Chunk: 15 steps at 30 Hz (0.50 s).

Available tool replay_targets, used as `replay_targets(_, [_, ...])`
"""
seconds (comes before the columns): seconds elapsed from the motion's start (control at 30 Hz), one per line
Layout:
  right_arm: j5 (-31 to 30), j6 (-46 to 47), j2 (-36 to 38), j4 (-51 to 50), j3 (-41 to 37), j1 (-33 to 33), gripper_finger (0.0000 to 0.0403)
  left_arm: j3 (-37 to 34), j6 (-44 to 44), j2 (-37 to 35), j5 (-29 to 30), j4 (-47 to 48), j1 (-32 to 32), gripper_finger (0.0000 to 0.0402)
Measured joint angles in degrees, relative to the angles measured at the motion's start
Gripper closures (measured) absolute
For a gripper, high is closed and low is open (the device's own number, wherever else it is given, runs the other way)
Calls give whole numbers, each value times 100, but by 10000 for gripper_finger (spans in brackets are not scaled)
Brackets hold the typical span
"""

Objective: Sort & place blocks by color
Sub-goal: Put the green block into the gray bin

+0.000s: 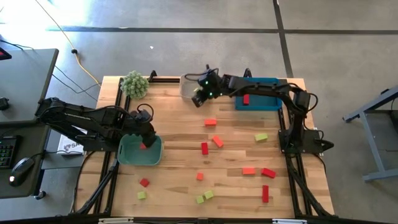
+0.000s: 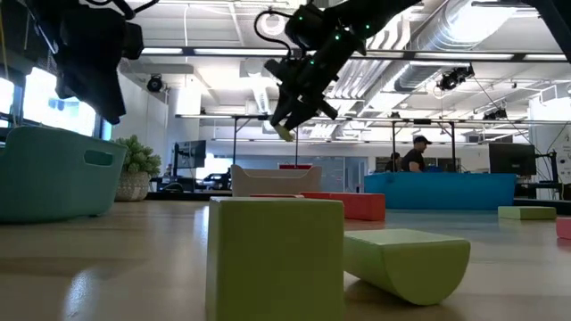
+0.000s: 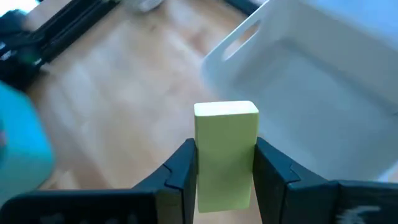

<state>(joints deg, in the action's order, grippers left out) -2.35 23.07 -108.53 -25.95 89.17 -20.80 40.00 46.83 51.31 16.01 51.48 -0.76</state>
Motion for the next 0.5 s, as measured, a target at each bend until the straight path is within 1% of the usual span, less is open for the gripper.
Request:
replay_targets(0.13, [-184, -502, 0, 74, 0, -323, 310, 1, 191, 0, 198, -305, 1, 243])
replay_targets(0.27, [-383, -1102, -19, 95, 0, -614, 310, 1, 243, 0, 606, -760, 2, 243])
replay_targets(0.37, [-320, -1396, -125, 129, 2, -813, 310, 1, 188, 0, 923, -1171, 76, 243])
replay_targets(0.5, [-122, -1557, -292, 177, 2, -982, 310, 1, -139, 0, 964, -1724, 319, 243])
